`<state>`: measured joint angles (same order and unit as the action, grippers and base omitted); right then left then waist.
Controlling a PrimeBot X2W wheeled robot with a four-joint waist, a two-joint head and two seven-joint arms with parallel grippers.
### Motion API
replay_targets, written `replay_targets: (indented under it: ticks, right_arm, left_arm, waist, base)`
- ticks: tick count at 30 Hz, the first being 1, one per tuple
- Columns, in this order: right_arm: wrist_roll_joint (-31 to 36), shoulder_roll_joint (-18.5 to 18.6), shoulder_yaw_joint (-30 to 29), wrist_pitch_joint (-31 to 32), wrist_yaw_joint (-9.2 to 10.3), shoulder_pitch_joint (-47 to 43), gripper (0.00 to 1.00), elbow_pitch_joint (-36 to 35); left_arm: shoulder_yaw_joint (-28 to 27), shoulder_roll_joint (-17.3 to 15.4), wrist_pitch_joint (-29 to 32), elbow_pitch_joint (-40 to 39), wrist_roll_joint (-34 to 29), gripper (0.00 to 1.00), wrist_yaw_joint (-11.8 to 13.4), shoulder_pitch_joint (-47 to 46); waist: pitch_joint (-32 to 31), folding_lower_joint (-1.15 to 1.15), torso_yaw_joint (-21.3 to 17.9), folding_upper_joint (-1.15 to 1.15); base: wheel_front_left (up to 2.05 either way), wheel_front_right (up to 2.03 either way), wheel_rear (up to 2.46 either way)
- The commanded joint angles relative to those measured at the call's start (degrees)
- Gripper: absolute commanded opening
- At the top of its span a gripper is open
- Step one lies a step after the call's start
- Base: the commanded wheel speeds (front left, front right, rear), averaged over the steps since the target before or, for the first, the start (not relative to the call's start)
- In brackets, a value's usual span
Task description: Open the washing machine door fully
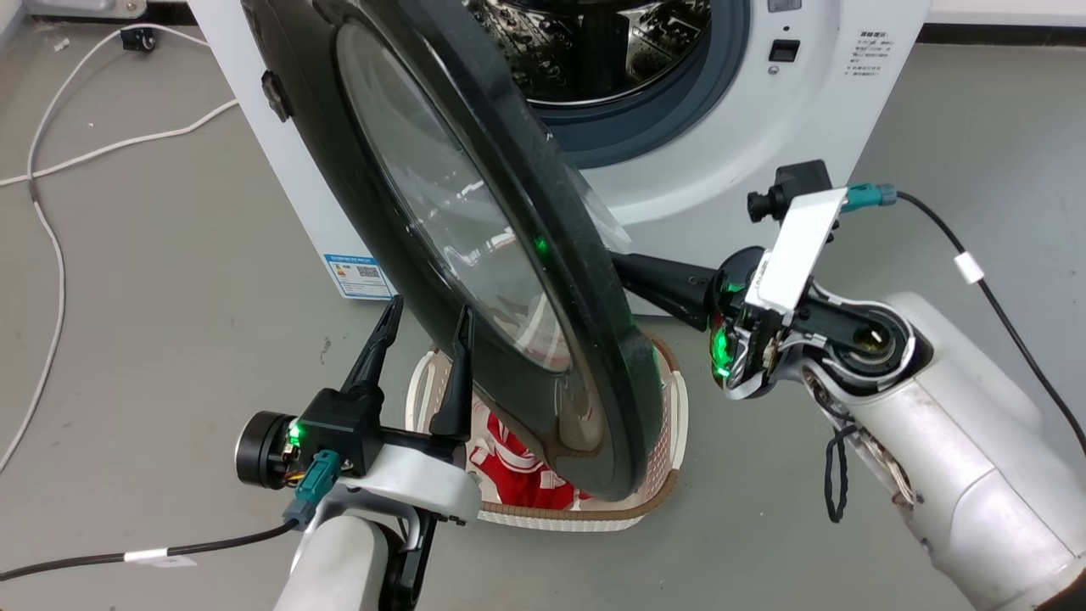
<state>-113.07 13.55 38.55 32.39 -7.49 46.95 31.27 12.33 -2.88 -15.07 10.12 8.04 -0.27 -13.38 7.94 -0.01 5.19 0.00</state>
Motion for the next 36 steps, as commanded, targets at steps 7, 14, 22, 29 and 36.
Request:
replay_targets:
  ticks: [7, 14, 22, 29, 36]
  right_arm:
    - [2.4, 1.4, 0.5, -11.7, 0.00, -3.1, 0.00, -2.6]
    - [6.9, 2.5, -2.5, -27.6, 0.00, -8.5, 0.00, -4.5]
    - [4.5, 6.5, -9.1, -37.8, 0.00, -22.6, 0.00, -12.3]
    - [3.4, 10.0, -13.8, -44.6, 0.00, -34.5, 0.00, -19.8]
    - [9.3, 9.9, -16.1, -47.3, 0.00, -41.1, 0.49, -21.8]
  left_arm:
    - [-0.2, 0.0, -0.1, 0.1, 0.1, 1.00, 0.1, 1.0]
    - [-0.7, 0.0, -0.1, 0.7, 0.0, 1.00, -0.1, 1.9]
    - [-2.9, 0.0, -0.1, 1.4, 0.2, 1.00, -0.2, 4.0]
    - [-4.7, 0.0, -0.1, 1.8, -0.3, 1.00, -0.6, 5.1]
    - [-5.3, 0.0, -0.1, 2.6, 0.1, 1.00, -1.1, 5.9]
  waist:
    - [-0.8, 0.01, -0.1, 0.00]
    - [-2.1, 0.01, -0.6, 0.00]
    - [-4.6, 0.01, -2.1, 0.00]
    - [-5.8, 0.01, -3.2, 0.00]
    - [-7.0, 0.01, -3.7, 0.00]
  base:
    - [0.00, 0.00, 0.00]
    - [0.00, 0.00, 0.00]
    - [0.00, 0.00, 0.00]
    - [0.00, 0.00, 0.00]
    - [0.00, 0.00, 0.00]
